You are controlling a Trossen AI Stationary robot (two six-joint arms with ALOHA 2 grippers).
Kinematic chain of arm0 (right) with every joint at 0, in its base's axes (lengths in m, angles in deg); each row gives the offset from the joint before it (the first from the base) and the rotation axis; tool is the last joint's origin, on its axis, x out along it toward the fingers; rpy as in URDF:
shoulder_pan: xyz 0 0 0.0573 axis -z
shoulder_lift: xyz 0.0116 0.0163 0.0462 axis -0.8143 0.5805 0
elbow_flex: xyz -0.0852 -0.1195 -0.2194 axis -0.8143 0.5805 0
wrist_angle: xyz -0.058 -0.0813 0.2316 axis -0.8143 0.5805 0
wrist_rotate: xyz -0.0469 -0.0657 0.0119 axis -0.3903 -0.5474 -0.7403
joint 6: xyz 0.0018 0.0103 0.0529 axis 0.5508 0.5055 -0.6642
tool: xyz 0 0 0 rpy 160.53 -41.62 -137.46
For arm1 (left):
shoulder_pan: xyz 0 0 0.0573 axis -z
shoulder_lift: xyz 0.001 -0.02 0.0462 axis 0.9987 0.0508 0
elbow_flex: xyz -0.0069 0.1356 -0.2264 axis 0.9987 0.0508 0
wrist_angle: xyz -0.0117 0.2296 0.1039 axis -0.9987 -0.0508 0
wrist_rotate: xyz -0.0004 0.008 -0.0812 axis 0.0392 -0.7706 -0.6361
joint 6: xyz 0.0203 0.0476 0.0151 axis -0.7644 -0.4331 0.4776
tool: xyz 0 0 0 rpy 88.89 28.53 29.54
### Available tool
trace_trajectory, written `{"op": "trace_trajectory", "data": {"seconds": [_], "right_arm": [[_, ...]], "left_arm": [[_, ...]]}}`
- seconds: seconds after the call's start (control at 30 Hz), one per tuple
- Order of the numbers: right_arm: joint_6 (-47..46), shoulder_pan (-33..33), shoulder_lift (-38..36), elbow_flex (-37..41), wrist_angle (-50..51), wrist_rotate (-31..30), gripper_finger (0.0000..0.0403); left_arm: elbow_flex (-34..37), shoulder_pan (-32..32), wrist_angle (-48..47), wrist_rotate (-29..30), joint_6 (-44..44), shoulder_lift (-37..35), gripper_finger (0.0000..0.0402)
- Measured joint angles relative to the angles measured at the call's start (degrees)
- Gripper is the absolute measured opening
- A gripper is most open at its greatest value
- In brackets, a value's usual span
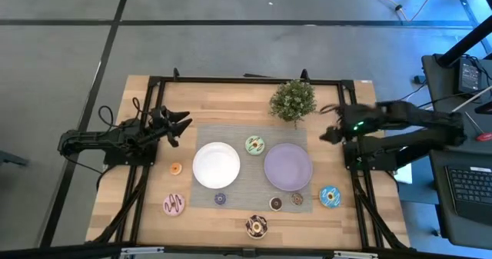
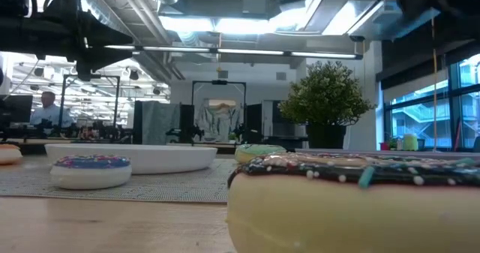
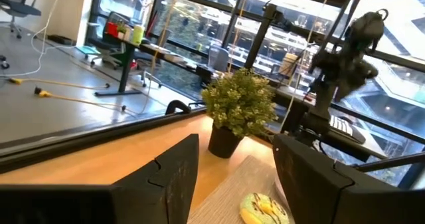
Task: Pick & Place donuts
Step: Put the big blue donut on the purple plate
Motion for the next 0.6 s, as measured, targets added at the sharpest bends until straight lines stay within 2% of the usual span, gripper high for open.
{"op": "trace_trajectory", "data": {"seconds": [0.1,0.2,0.4,0.6], "right_arm": [[-7.41,-3.5,5.7,0.4,6.81,6.18,0.0322],[-12.13,-8.49,10.44,1.78,7.26,11.25,0.0322],[-19.74,-20.32,18.88,1.92,2.41,12.44,0.0322],[-34.53,-31.77,25.46,1.92,1.45,15.13,0.0322]], "left_arm": [[-0.02,0.0,-0.02,-0.41,0.19,0.0,0.0194],[-0.02,0.0,-0.02,-0.43,0.19,0.0,0.0192],[0.0,0.0,-0.04,-0.43,0.19,0.0,0.019],[-0.01,0.0,-0.04,-0.45,3.1,0.01,0.0193]]}}
